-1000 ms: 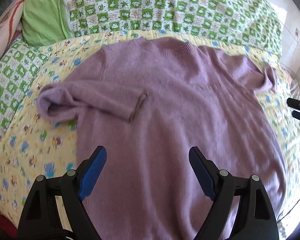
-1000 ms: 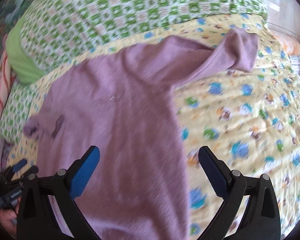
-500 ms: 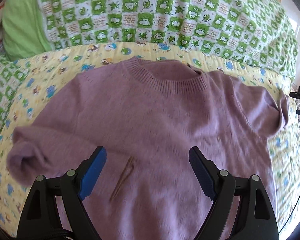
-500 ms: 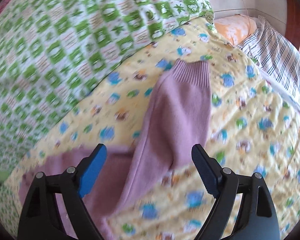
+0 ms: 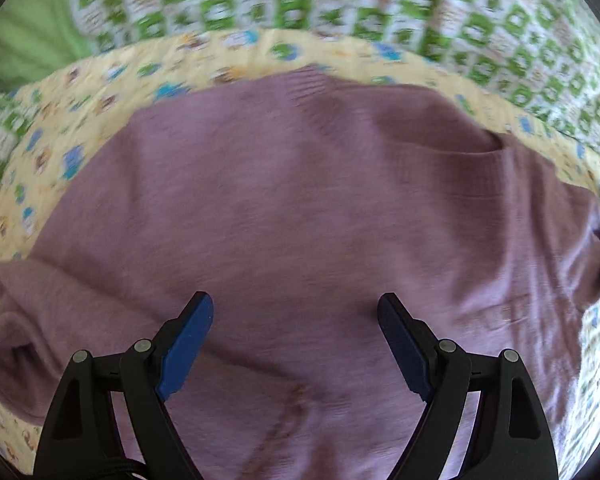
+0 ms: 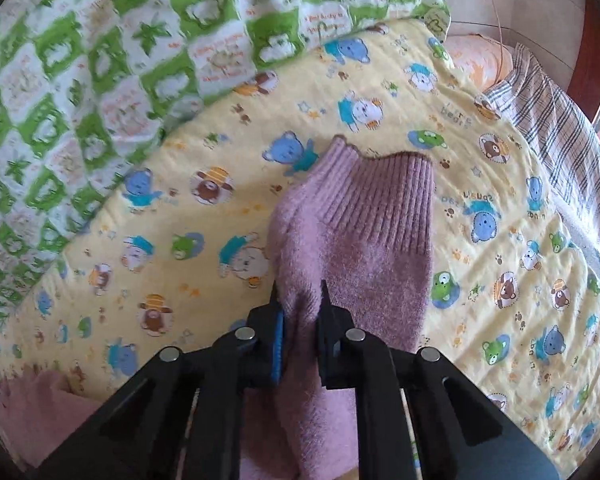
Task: Fold small clothes
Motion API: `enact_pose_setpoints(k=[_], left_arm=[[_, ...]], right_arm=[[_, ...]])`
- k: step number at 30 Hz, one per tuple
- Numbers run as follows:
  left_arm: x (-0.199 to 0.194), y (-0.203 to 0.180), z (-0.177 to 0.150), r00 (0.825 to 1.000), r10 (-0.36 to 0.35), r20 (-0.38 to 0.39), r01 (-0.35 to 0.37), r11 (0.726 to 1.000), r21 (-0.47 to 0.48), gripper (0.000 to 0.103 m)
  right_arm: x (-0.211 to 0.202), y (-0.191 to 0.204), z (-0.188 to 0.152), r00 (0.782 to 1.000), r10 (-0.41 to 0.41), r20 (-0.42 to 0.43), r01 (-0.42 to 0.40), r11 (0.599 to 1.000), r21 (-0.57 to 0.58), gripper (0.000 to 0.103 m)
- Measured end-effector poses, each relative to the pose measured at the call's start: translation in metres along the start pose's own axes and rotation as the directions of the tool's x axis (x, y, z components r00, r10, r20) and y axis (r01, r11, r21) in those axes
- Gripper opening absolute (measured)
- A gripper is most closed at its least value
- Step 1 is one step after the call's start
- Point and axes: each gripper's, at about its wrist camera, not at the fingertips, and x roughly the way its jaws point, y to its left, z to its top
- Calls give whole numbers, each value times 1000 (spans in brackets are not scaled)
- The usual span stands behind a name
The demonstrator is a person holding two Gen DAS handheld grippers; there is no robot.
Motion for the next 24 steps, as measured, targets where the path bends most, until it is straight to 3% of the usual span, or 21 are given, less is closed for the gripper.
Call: enact_pose_setpoints(k=[3,6,9,10,11,12,13,14,15,18,21,24], left_arm=[[-3,36,-12,1000,25,-17,-26,998,-49,85],[-12,68,-27,998,58,-18,-60,996,-73,84],[-27,103,-45,997,79,-22,-81,990,-113,84],[-33,114,-50,998,55,-19,-57,989,-138,84],[-39,124,-53,1000,27,-13,-29,986,-164,84],[-45,130,-56,1000,10,-6,-10,984,-180,84],[-49,135,-57,1000,-11,3,11,981,-193,84],[-53,138,-57,999,-32,7,33,979,-201,84],[-55,140,-57,999,-51,11,52,977,-205,84],[-60,137,-51,993,-114,20,115,975,-192,85],[-65,108,-35,988,-152,25,154,981,-117,85],[-56,78,-16,993,-116,22,116,993,30,86]], right_arm=[[-50,24,-4,978,181,106,-180,983,-20,13],[-93,72,-18,913,388,129,-377,921,-97,13],[-139,148,-63,804,593,45,-569,789,-230,13],[-151,181,-88,742,669,-40,-653,709,-266,13],[-157,207,-109,699,704,-124,-704,647,-293,15],[-159,234,-134,674,706,-217,-733,601,-319,21],[-159,259,-163,665,681,-308,-745,576,-336,28],[-157,274,-183,667,651,-363,-745,570,-346,51],[-155,281,-201,668,632,-394,-744,567,-352,62],[-142,274,-227,674,607,-422,-736,600,-312,62],[-130,248,-232,727,551,-410,-677,673,-297,62],[-120,222,-231,761,504,-409,-629,727,-276,62]])
